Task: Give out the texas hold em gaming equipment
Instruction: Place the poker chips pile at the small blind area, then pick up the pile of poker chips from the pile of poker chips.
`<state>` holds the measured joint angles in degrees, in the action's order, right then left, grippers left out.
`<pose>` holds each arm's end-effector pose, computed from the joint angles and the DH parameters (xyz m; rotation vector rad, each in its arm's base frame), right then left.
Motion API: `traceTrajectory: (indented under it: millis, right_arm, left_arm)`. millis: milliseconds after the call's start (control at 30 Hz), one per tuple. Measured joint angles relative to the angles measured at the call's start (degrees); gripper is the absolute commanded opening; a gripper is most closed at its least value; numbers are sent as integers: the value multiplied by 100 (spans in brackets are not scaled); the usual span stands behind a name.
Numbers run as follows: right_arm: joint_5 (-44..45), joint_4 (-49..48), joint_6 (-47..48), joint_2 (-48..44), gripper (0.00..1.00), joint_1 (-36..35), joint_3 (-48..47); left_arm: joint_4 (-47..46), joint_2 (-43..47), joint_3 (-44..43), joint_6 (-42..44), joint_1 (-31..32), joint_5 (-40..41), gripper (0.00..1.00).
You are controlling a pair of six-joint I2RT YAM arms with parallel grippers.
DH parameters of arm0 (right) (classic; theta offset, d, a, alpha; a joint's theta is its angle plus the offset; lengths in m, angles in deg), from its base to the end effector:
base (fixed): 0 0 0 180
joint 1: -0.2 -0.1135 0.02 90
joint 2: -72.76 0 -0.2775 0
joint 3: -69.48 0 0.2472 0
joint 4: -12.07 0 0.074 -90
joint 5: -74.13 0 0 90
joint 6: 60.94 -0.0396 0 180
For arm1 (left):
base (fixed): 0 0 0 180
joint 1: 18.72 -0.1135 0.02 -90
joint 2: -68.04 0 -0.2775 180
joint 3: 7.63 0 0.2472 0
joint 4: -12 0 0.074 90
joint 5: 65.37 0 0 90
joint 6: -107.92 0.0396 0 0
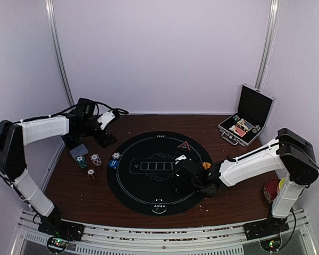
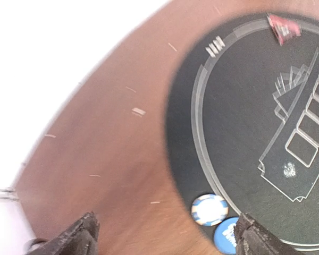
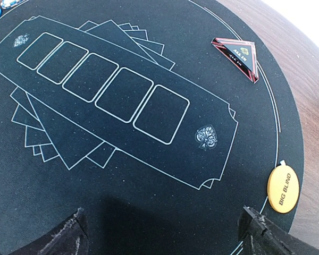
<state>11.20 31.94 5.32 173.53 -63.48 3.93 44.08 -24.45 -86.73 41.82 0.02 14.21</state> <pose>0.1653 0.2935 0.1539 -0.6449 2.3034 0.1032 0.3308 -0.1198 0.2530 0.9372 2.1597 -0.1709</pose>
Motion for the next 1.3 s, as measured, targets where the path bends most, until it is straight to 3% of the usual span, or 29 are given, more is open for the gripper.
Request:
traceTrajectory:
  millis: [167, 600, 1300]
  right_arm:
    - [0, 0, 0, 0, 100, -22, -2]
    - [7, 39, 2, 0, 100, -76, -2]
    - [28, 87, 28, 0, 100, -184, -79]
  left_arm:
    - [52, 964, 267, 70, -463, -72, 98]
    - [782, 1880, 1353, 302, -1552, -1141, 98]
    - [404, 973, 1716, 553, -1547, -1261, 90]
